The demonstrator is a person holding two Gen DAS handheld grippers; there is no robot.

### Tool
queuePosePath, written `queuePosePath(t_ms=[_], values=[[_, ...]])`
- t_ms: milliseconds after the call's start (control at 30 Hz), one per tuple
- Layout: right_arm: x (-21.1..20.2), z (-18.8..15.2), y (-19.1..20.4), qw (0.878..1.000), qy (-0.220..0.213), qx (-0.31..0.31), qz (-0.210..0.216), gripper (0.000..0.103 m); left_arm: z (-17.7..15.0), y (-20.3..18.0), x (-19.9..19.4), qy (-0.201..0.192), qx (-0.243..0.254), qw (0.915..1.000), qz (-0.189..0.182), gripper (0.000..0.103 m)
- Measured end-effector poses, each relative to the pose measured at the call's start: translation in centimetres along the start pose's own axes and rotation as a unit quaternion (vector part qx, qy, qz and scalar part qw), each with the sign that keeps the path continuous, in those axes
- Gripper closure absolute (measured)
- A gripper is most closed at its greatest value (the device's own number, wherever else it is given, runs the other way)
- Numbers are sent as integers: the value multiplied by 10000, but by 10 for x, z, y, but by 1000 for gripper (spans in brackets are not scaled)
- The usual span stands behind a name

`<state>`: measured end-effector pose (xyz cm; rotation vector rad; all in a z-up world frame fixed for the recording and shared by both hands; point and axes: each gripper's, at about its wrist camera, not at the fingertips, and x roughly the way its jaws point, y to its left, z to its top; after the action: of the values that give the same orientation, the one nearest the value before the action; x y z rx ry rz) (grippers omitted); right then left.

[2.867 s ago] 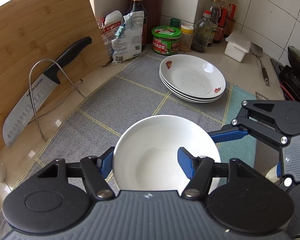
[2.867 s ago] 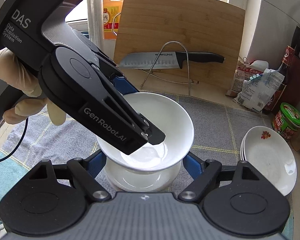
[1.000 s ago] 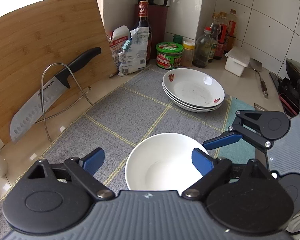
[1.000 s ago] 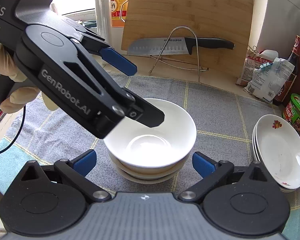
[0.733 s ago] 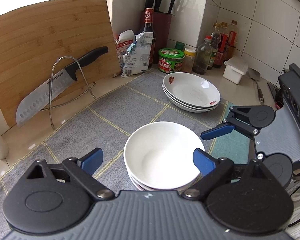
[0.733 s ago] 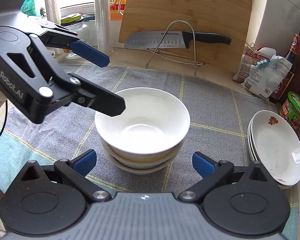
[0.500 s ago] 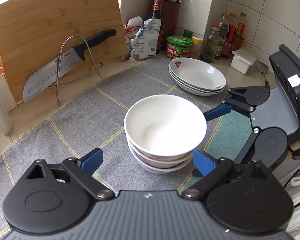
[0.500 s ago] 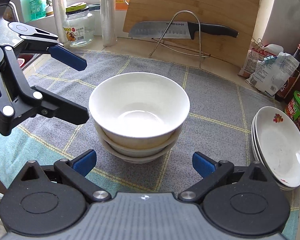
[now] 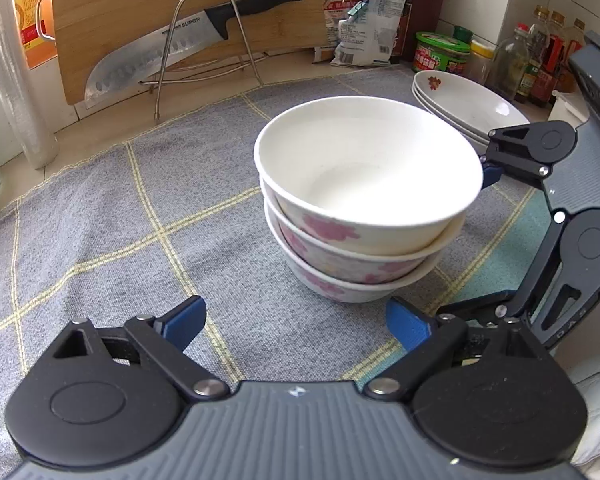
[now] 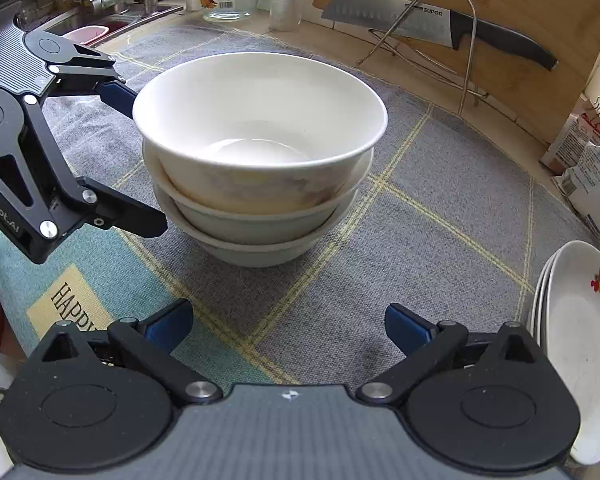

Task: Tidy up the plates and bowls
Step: 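Grip the bowl stack with the left tool while the right tool clamps its other side, then lift the bowl stack with both tools and carry it to the plate stack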

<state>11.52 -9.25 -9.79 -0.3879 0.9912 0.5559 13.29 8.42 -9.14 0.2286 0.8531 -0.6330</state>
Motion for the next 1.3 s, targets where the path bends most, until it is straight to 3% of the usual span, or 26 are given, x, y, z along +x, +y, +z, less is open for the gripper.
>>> queuePosePath(t_ms=[300, 400, 733, 1000, 1300], values=[[8, -2, -16, 9984, -116, -290, 462, 0, -2, -14, 19, 177, 87, 9996, 188, 6], [6, -6, -19, 9977, -193, -387, 528, 0, 0, -13, 22, 166, 209, 9996, 113, 1], [4, -14, -22, 9952, -436, -572, 664, 0, 1, -3, 25, -145, 871, 9953, -387, 0], [10, 0, -22, 9950, -233, -664, 702, 0, 6, 4, 32, -172, 1412, 9863, -832, 0], [15, 17, -24, 9910, -236, -1057, 787, 0, 16, 14, 31, -83, 2053, 9682, -1426, 6]])
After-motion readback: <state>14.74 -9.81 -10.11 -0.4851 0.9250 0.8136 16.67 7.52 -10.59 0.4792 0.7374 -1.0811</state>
